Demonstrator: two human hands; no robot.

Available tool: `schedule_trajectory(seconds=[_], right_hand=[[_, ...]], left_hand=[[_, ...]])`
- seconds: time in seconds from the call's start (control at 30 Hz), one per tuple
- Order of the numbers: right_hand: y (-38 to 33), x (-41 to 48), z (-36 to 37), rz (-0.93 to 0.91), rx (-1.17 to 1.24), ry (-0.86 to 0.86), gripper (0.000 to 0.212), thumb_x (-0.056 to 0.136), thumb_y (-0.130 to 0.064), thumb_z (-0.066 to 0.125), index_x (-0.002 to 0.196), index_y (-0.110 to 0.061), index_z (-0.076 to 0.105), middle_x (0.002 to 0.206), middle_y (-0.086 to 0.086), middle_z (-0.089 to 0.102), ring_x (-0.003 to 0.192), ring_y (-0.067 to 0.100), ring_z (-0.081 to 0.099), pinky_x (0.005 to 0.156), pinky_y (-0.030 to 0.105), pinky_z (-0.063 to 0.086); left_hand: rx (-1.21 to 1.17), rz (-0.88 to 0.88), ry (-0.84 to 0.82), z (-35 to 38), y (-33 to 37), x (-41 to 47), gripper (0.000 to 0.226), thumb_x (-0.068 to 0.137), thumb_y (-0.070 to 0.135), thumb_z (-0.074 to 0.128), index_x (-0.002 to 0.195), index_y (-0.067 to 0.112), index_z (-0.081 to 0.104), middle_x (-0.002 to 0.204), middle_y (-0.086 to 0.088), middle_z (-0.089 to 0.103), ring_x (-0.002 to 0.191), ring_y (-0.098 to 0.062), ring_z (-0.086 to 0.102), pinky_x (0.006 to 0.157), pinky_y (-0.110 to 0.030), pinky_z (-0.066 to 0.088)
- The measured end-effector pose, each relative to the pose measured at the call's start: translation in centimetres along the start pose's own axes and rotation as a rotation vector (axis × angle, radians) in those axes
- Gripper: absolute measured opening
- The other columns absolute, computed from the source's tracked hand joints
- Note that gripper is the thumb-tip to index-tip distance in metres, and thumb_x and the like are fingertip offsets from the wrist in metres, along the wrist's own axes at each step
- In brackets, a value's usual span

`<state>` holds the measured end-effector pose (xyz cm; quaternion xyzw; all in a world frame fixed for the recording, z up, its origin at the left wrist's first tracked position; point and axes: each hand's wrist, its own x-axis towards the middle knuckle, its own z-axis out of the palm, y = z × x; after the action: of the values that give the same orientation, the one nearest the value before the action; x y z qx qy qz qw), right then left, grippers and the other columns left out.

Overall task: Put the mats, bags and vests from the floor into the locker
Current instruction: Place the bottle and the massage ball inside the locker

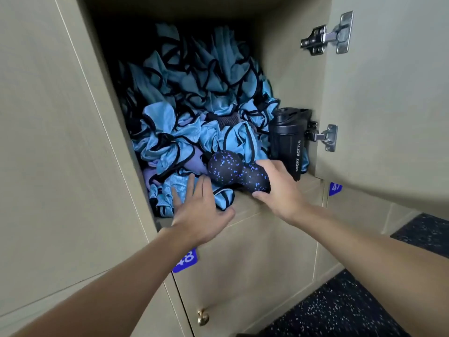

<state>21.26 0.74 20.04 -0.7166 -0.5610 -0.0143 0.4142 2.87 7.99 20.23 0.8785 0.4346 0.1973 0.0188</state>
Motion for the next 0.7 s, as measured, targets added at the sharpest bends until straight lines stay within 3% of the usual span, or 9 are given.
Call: schedule_trajectory(seconds=[0.07,0.13,0.2,0.27,0.4,0.57,0.7], right_hand=[[0.1,0.4,1.1,-0.032,-0.017,0.006,0.069,0.080,-0.009,0.075,0.137,-0.027,0.041,0.141,-0.001,0.036,0.122,0.023,0.049,0.107,0.040,0.040],[0.2,0.6,1.9,-0.038,-0.001,0.030,0.072,0.079,-0.006,0.075,0.139,-0.027,0.043,0.143,0.000,0.036,0.125,0.024,0.048,0.109,0.042,0.038],[0.6,0.6,2.0,-0.045,0.053,0.054,0.071,0.080,-0.007,0.074,0.142,-0.026,0.044,0.145,0.000,0.036,0.130,0.022,0.044,0.112,0.039,0.035],[0.9,0.5,1.9,-0.058,0.098,0.051,0.067,0.086,-0.011,0.070,0.145,-0.026,0.043,0.151,0.000,0.034,0.137,0.019,0.037,0.116,0.032,0.029],[0.2,1.4,2.3,-0.017,0.033,0.008,0.066,0.092,-0.011,0.064,0.149,-0.028,0.036,0.160,0.003,0.022,0.146,0.020,0.025,0.114,0.024,0.018],[-0.1,0.7,2.0,0.020,0.046,-0.027,0.072,0.094,-0.014,0.062,0.153,-0.031,0.025,0.164,0.003,0.007,0.150,0.019,0.012,0.119,0.031,0.013],[0.1,-0.2,1.3,0.026,0.016,-0.054,0.078,0.092,-0.013,0.062,0.154,-0.030,0.018,0.164,0.002,0.003,0.149,0.023,0.011,0.120,0.035,0.015]], left_hand=[[-0.167,0.007,0.118,0.0,-0.2,-0.4,0.082,0.087,0.056,0.053,0.148,0.020,0.011,0.158,-0.001,0.015,0.150,-0.022,0.014,0.120,-0.058,-0.002],[-0.235,0.034,0.148,-0.3,-0.1,-0.5,0.084,0.087,0.054,0.055,0.149,0.040,0.000,0.160,0.004,0.002,0.144,-0.024,0.028,0.119,-0.058,0.001],[-0.166,0.071,0.117,-0.6,-0.1,-0.3,0.079,0.090,0.056,0.051,0.147,0.053,-0.004,0.161,0.010,-0.005,0.147,-0.024,0.022,0.118,-0.062,0.004],[-0.097,0.076,0.101,-0.5,-0.3,0.2,0.076,0.092,0.057,0.046,0.148,0.052,-0.005,0.163,0.010,-0.002,0.151,-0.020,0.009,0.117,-0.065,0.008],[-0.020,0.038,0.049,-0.7,-0.7,0.7,0.076,0.094,0.057,0.042,0.150,0.046,-0.009,0.164,0.006,-0.001,0.151,-0.017,0.003,0.117,-0.065,0.008],[0.042,0.044,0.035,-1.8,0.1,0.5,0.073,0.092,0.058,0.042,0.148,0.044,-0.003,0.163,0.003,0.000,0.149,-0.023,0.012,0.115,-0.066,0.014],[0.074,0.057,0.054,-2.6,0.5,0.0,0.069,0.091,0.056,0.042,0.148,0.041,0.006,0.159,-0.001,0.010,0.143,-0.026,0.024,0.112,-0.062,0.023]])
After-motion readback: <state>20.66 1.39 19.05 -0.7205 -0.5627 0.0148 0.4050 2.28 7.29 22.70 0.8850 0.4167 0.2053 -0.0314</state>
